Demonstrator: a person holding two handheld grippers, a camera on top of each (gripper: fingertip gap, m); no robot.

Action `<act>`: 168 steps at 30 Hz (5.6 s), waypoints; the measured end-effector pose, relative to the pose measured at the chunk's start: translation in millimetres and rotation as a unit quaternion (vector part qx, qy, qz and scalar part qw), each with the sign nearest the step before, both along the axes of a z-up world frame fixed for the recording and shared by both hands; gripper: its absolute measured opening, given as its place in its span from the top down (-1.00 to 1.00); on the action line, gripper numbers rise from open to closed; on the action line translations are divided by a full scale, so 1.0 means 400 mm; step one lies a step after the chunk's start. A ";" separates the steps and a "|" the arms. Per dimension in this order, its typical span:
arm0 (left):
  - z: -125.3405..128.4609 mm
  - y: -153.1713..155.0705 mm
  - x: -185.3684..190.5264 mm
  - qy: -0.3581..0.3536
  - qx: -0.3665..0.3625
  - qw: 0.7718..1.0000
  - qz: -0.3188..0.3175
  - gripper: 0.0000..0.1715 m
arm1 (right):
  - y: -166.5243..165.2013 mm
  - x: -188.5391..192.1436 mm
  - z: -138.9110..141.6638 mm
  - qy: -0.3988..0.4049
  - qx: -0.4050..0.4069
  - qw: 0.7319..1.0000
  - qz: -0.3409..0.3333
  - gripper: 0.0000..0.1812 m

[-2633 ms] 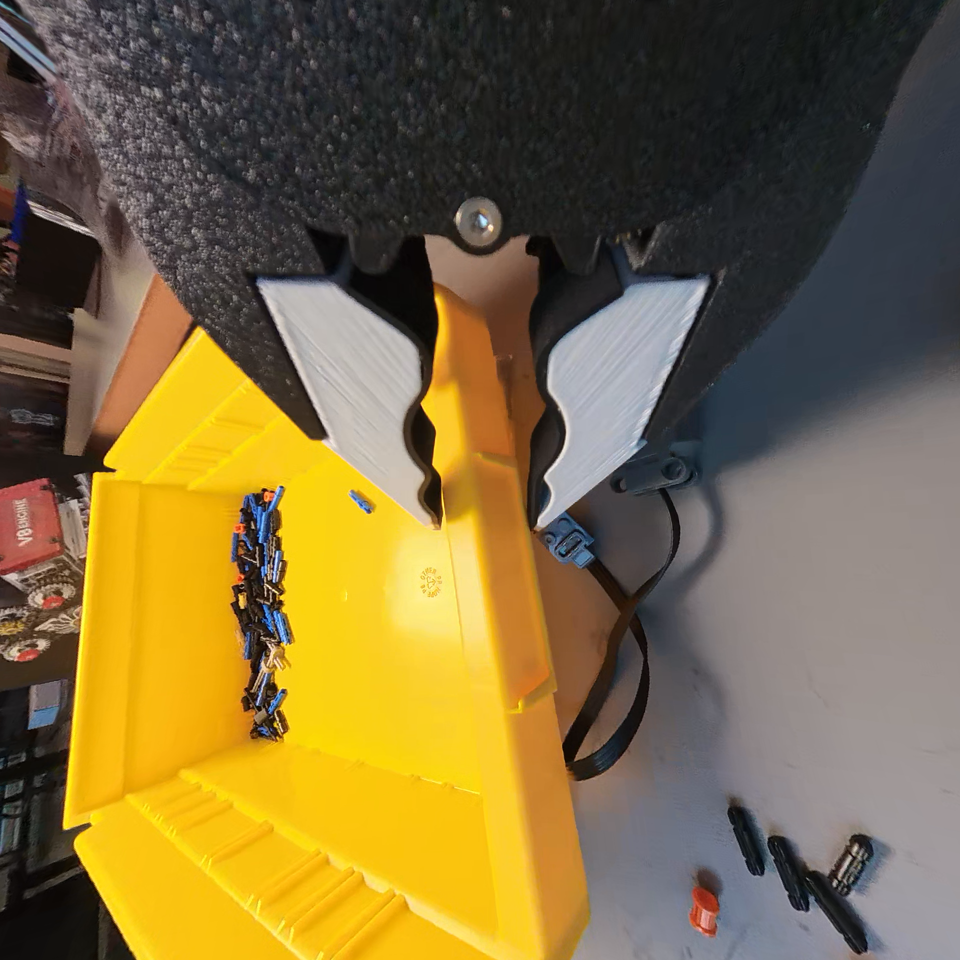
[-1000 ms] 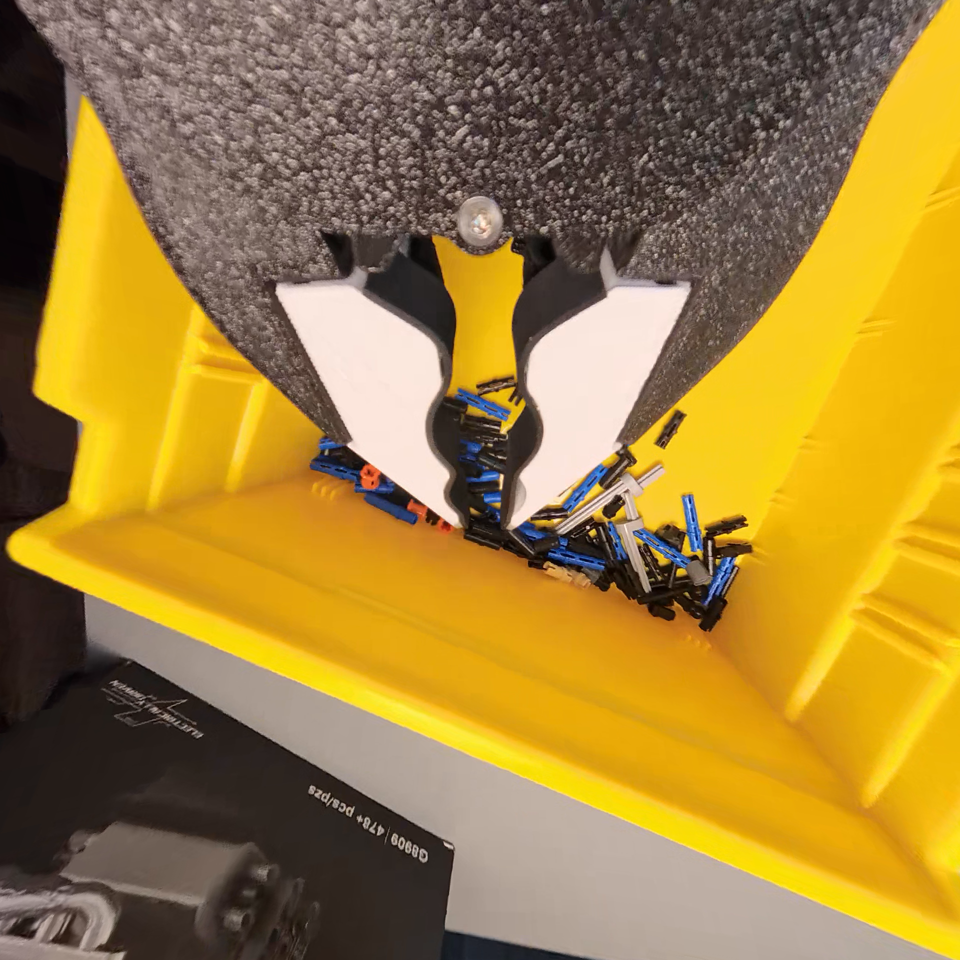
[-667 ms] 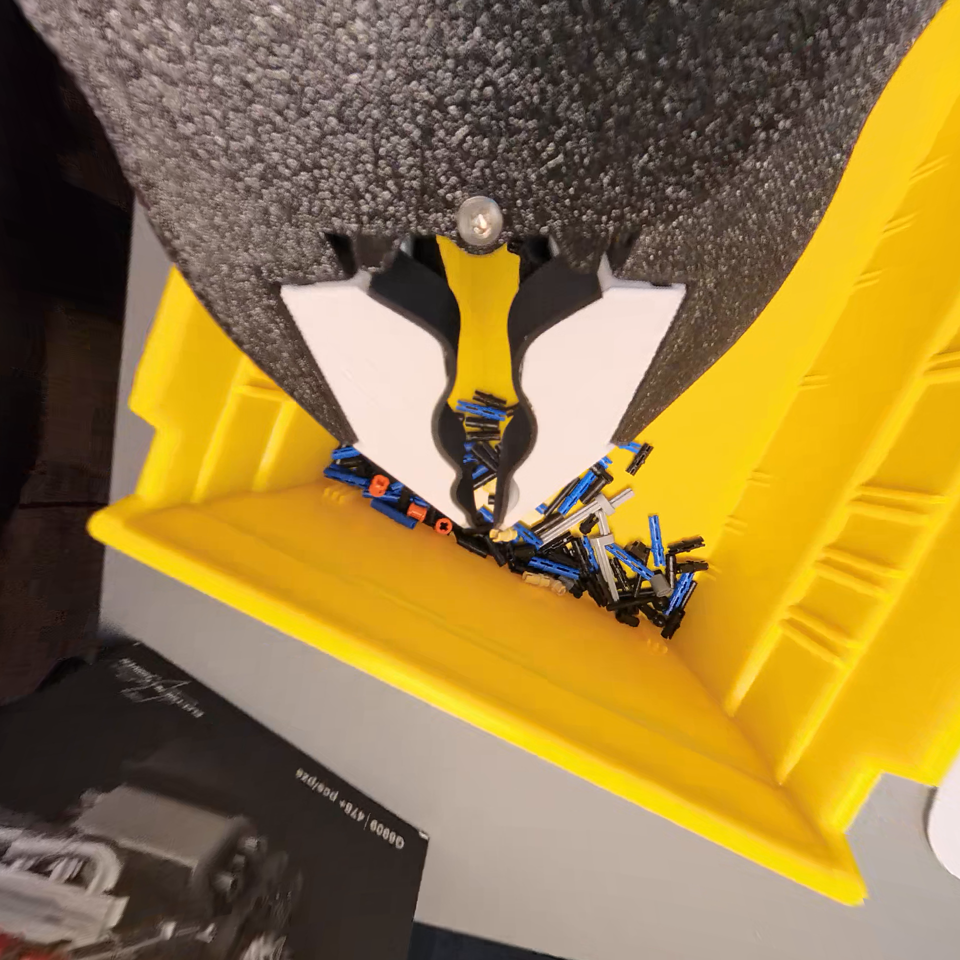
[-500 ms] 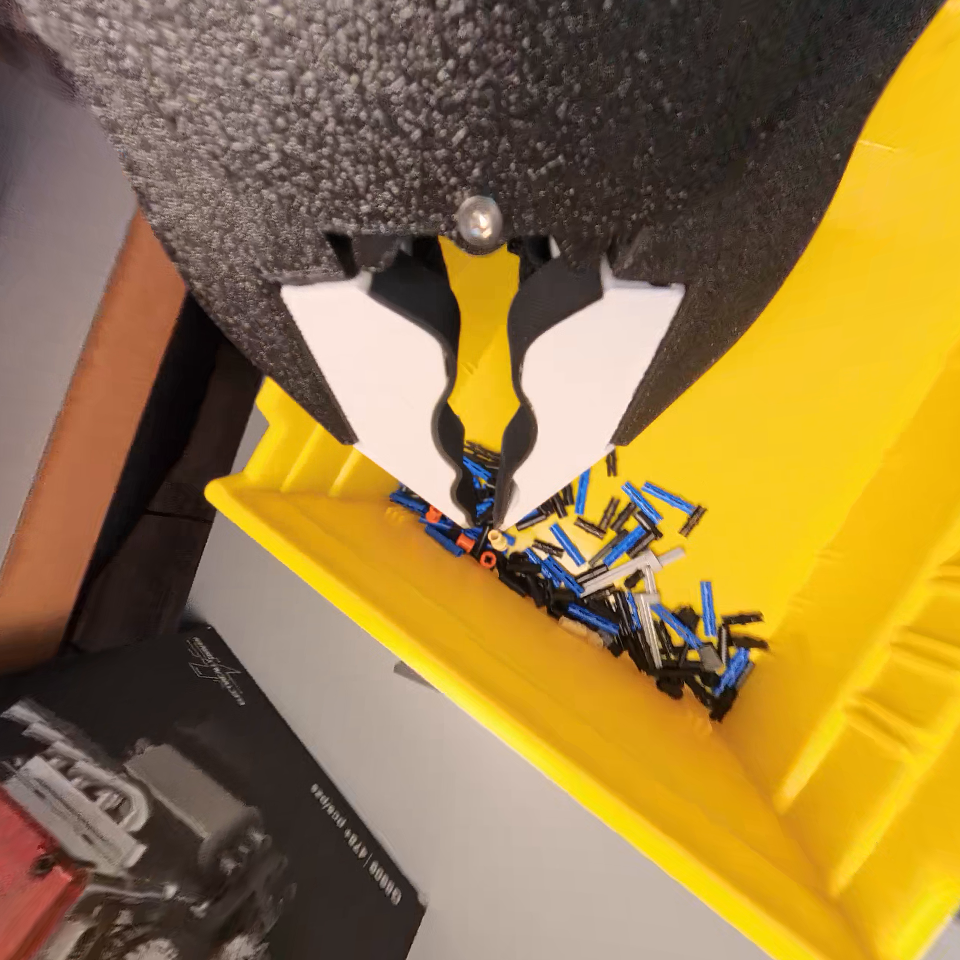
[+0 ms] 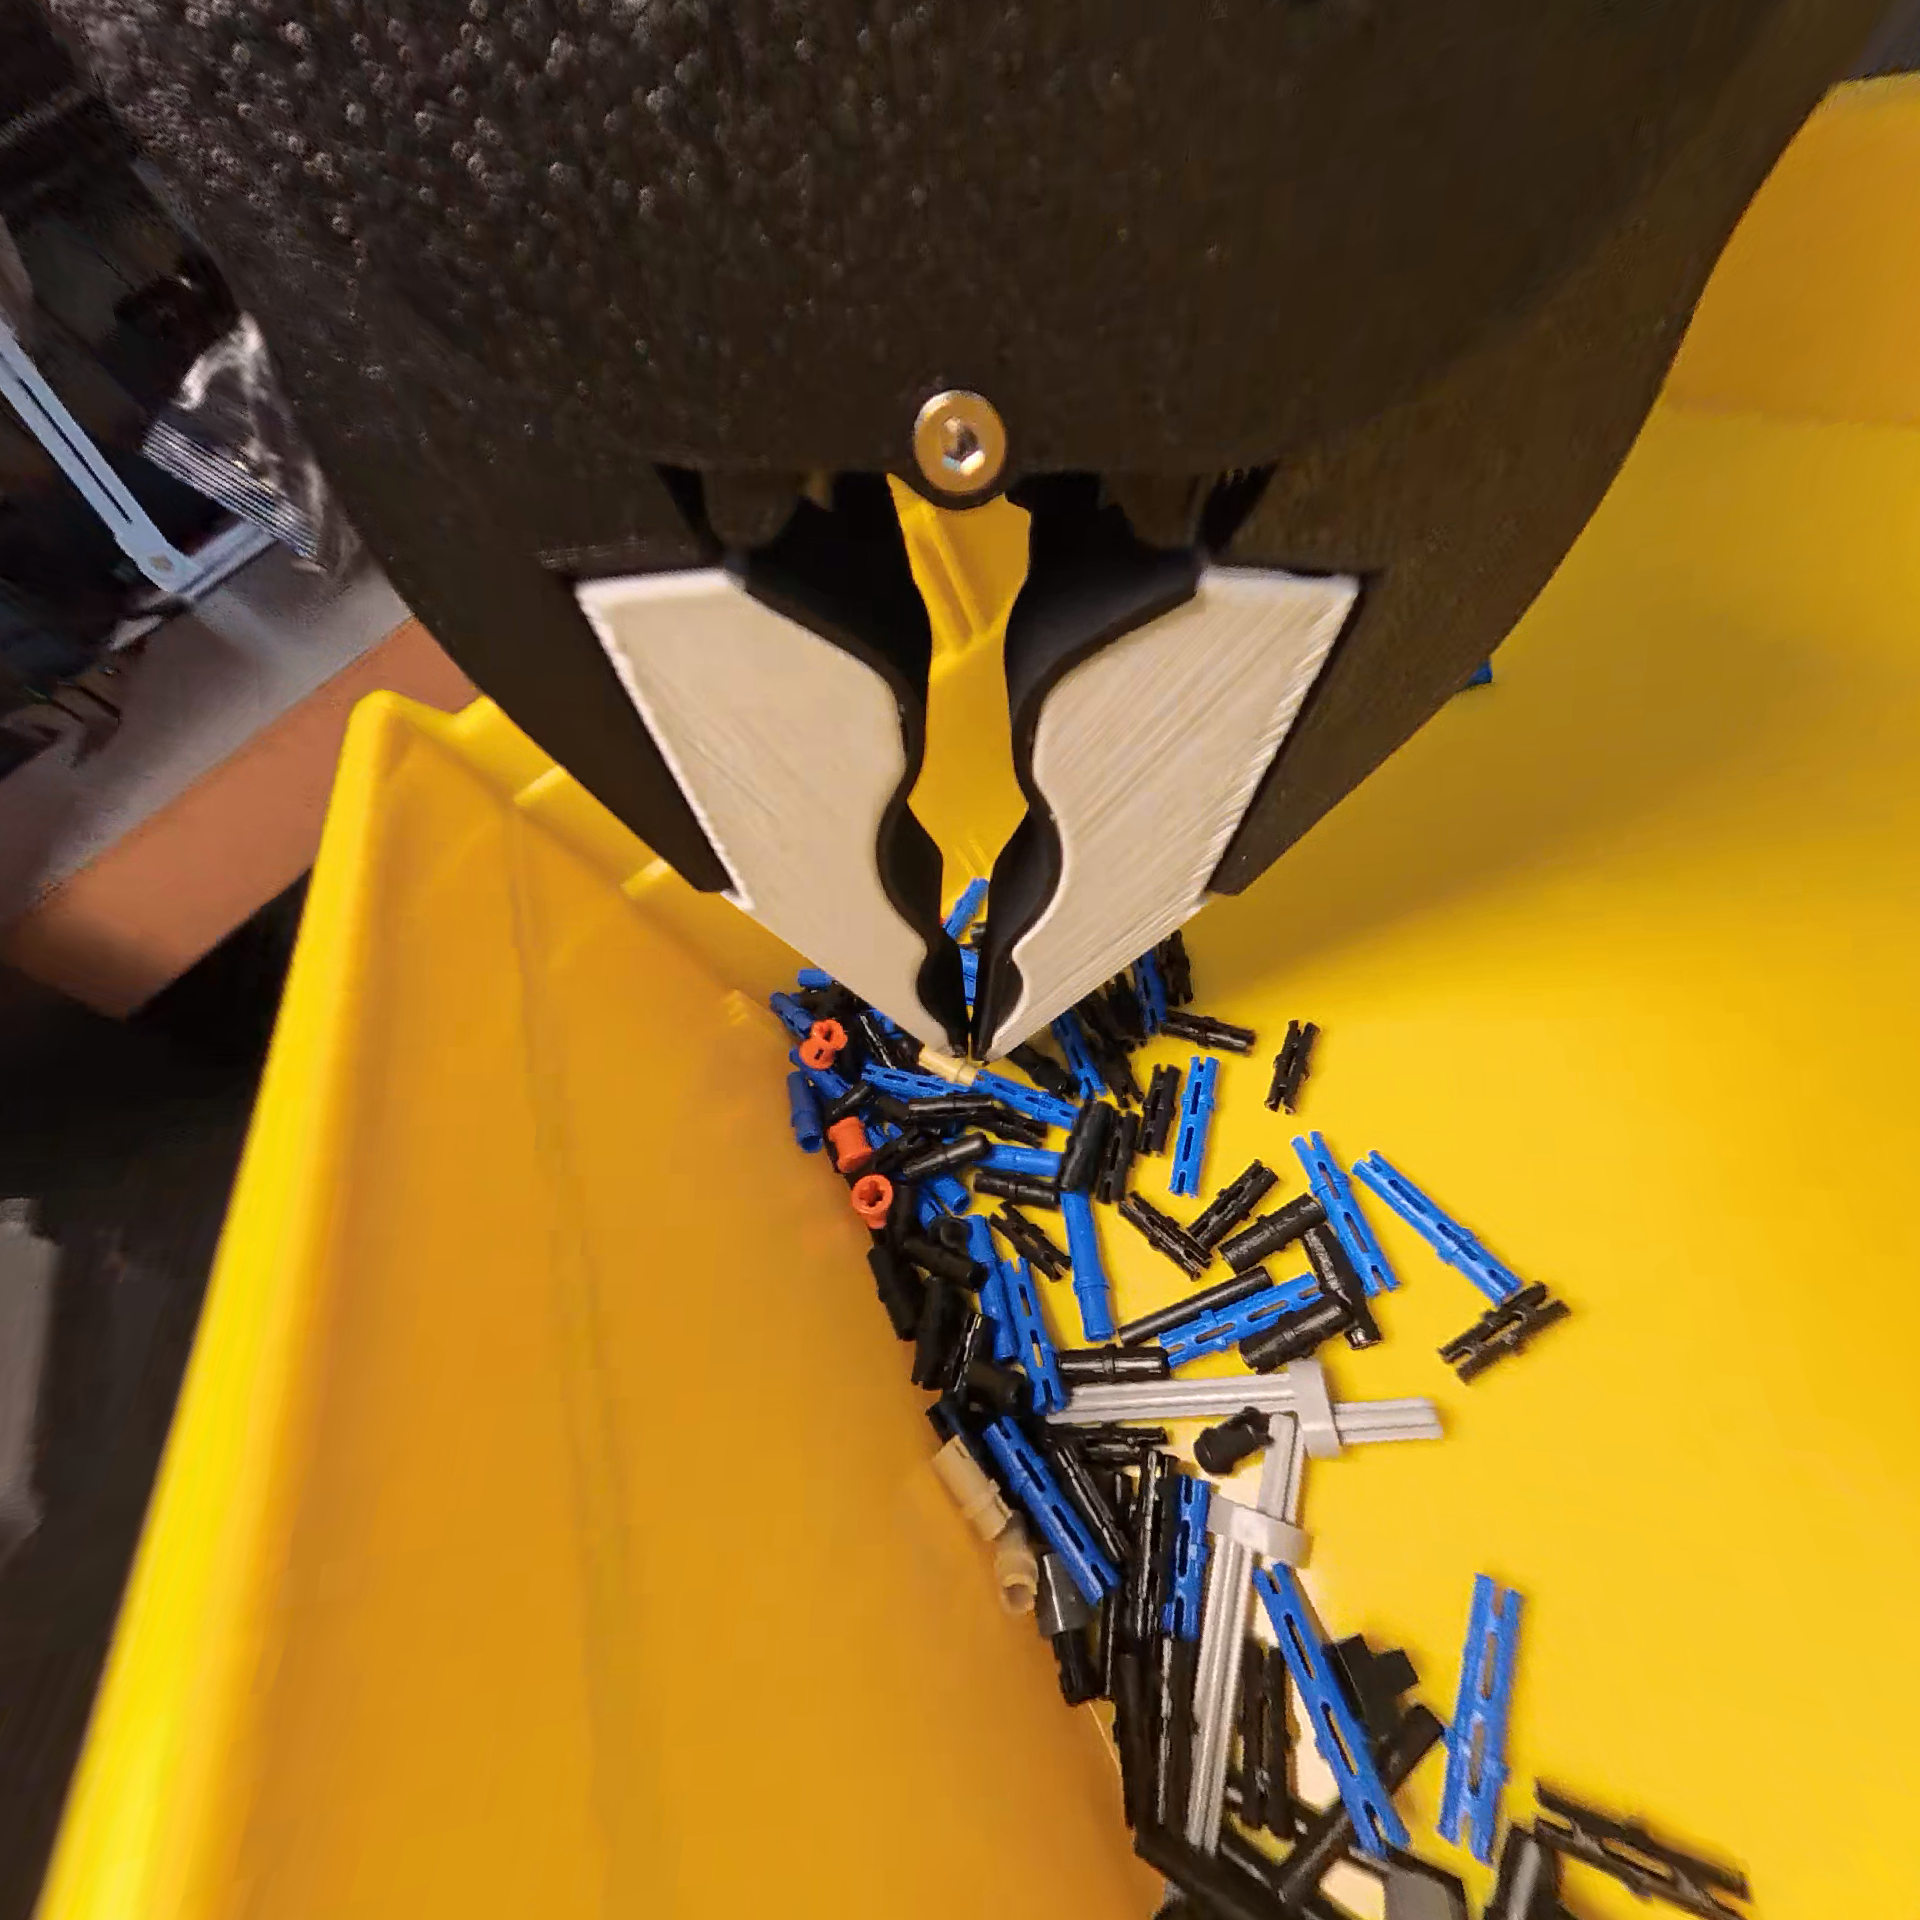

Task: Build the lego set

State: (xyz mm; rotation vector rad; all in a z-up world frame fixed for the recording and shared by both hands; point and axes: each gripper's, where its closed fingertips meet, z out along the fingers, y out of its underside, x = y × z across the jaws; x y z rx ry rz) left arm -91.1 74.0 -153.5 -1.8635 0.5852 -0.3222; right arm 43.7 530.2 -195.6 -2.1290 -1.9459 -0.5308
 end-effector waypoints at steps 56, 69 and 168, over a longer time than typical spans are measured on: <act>-0.001 0.016 -0.021 -0.020 -0.014 0.999 0.024 0.30 | 0.024 -0.058 0.041 0.108 0.070 0.988 0.090 1.00; 0.006 0.015 -0.026 -0.030 -0.010 0.999 0.026 0.30 | -0.098 -0.072 0.189 0.285 0.065 0.953 0.080 0.96; 0.004 0.024 -0.311 -0.035 -0.015 0.937 0.346 0.23 | -0.612 0.014 0.042 0.336 0.109 0.888 0.295 0.65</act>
